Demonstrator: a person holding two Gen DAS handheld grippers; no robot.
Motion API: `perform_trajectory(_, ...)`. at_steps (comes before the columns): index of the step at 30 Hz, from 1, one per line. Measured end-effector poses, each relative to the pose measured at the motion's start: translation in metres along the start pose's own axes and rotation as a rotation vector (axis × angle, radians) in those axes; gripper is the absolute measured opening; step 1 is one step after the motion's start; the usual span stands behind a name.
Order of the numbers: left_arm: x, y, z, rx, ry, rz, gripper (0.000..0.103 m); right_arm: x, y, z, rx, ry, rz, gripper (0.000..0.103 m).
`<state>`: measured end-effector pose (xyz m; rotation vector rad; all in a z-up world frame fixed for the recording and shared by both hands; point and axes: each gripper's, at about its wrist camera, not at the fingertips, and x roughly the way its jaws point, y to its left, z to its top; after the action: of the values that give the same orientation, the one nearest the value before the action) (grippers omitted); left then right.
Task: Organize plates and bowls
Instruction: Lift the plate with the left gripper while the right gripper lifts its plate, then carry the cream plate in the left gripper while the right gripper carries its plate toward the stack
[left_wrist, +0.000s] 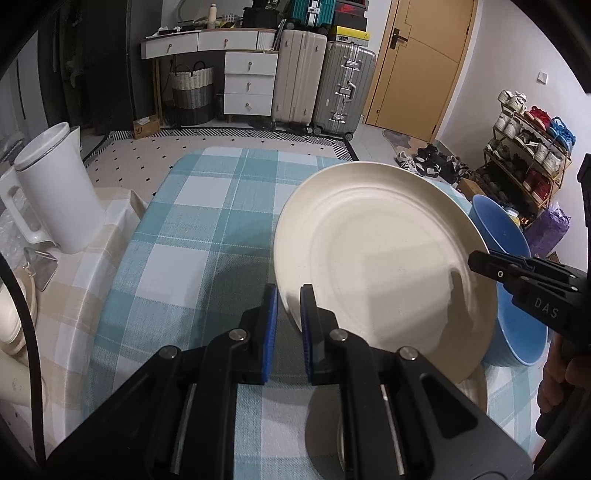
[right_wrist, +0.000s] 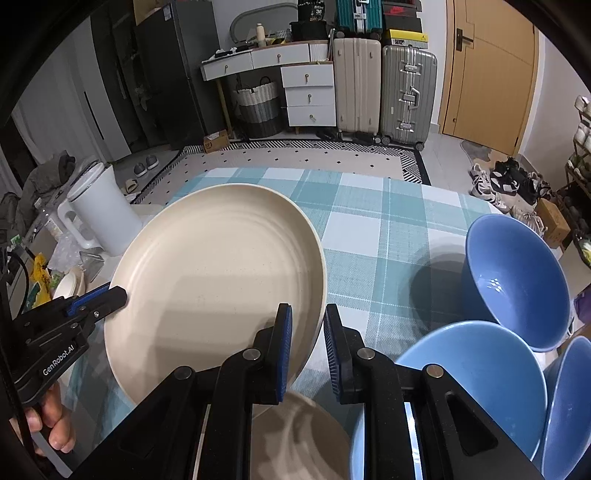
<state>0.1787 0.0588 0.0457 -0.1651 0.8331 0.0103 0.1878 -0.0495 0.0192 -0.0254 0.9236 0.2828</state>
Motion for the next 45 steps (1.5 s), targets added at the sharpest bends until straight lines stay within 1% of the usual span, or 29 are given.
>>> perform_trajectory(9,-0.030,-0.013,-0.019,0.015,-0.018,-0.002,0.008,-0.028,0.001,-0.020,-0.001,-0.026,0.008,0.018)
perform_trajectory(16,-0.047,-0.023,-0.032,0.036,-0.028,0.010,0.009,-0.039,-0.001,-0.032,0.000,-0.031,0.020,0.019)
perform_trajectory(19,-0.053,-0.027,-0.039,0.042,-0.027,0.004,0.009,-0.047,-0.002,-0.039,0.003,-0.040,0.027,0.019)
perform_trajectory(33,-0.071,-0.034,-0.065,0.058,-0.031,-0.017,0.009,-0.075,0.002,-0.070,-0.009,-0.064,0.024,0.019)
perform_trajectory(45,-0.083,-0.030,-0.084,0.062,-0.035,-0.035,0.009,-0.080,0.005,-0.096,-0.009,-0.053,0.042,0.019)
